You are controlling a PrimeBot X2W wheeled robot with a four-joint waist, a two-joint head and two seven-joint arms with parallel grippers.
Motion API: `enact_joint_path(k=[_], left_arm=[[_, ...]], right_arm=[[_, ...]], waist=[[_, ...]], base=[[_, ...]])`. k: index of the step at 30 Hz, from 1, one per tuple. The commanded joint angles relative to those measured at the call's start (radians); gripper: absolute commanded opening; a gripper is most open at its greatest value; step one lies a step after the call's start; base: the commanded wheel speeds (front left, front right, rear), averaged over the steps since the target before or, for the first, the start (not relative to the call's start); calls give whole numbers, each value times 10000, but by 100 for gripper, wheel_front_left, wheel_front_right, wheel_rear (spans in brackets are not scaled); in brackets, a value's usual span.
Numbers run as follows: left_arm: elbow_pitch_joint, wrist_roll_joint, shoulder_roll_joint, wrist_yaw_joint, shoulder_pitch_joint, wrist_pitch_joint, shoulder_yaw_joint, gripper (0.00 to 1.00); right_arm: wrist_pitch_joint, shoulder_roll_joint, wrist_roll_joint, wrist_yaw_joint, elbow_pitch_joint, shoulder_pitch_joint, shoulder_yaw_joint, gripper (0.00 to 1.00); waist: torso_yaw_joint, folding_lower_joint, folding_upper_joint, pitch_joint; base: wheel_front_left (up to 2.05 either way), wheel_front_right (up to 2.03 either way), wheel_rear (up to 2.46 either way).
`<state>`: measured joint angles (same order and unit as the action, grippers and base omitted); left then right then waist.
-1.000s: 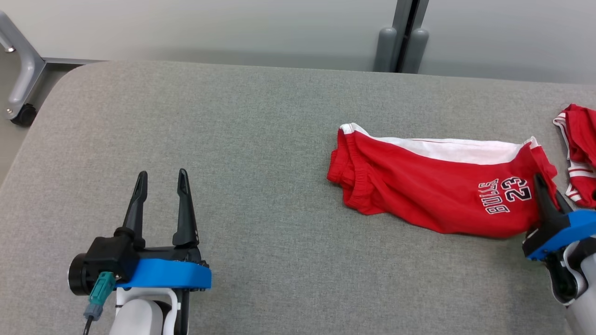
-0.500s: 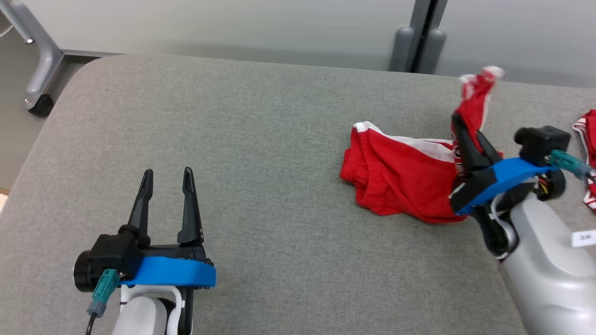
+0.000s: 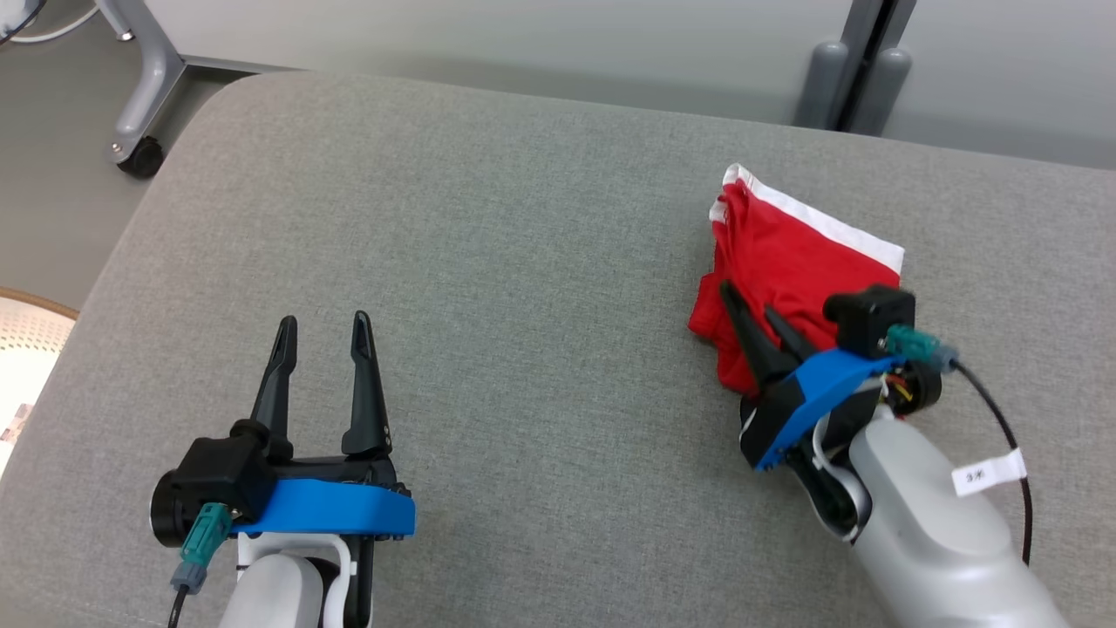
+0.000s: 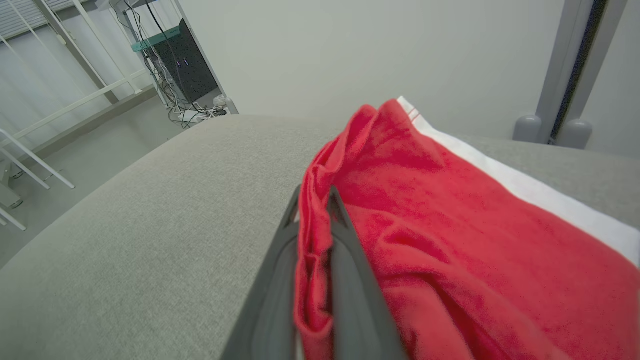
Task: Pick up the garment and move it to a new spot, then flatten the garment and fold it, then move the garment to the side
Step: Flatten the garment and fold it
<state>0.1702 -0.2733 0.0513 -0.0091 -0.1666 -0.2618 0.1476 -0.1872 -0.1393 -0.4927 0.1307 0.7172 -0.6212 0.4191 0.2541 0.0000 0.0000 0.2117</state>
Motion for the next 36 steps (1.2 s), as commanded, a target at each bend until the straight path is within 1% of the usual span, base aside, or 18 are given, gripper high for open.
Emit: enact_joint_path(k=[1, 9, 10, 11, 16, 20, 22, 26, 30, 36], left_arm=[[-45, -35, -12, 30, -12, -44, 33, 100], [-7, -50, -12, 67, -95, -44, 88, 100], [0, -39, -12, 65, -140, -44, 92, 100], [13, -17, -11, 61, -174, -45, 84, 100], [130, 120, -12, -60, -223, -44, -29, 100], [238, 238, -11, -172, -194, -44, -147, 100], [264, 316, -11, -159, -149, -44, -158, 100], [389, 448, -11, -260, -104, -44, -260, 100], [486, 570, -6, -343, -19, -44, -303, 100], [679, 709, 30, -348, 189, -44, -429, 100]], right_arm=[[-56, -96, -32, 6, 8, 189, 89, 0], [-138, 18, -265, 6, 50, 659, 770, 0], [-221, 26, -234, 6, -1, 657, 853, 27], [-246, 56, -224, 6, -16, 688, 989, 100], [-477, -12, -137, 6, -209, 752, 1499, 100], [-681, -234, 1, 4, -656, 871, 1482, 100], [-746, -345, 142, 6, -986, 1021, 1352, 100], [-781, -630, 601, 6, -1744, 1386, 696, 100], [-785, -784, 1206, 6, -2617, 1993, -237, 100], [-788, -624, 1813, 6, -3566, 3066, -1649, 100]], waist=[[53, 0, 0, 47], [-8, 0, 0, 177], [-40, 0, 0, 182], [-86, 0, 0, 173], [-384, 0, 0, -8], [-697, 0, 0, -250], [-867, 0, 0, -403], [-1223, 0, 0, -658], [-1568, 0, 0, -867], [-2014, 0, 0, -1148]], base=[[0, 0, 0], [0, 0, 0], [0, 0, 0], [0, 0, 0], [0, 0, 0], [0, 0, 0], [0, 0, 0], [0, 0, 0], [0, 0, 0], [0, 0, 0]])
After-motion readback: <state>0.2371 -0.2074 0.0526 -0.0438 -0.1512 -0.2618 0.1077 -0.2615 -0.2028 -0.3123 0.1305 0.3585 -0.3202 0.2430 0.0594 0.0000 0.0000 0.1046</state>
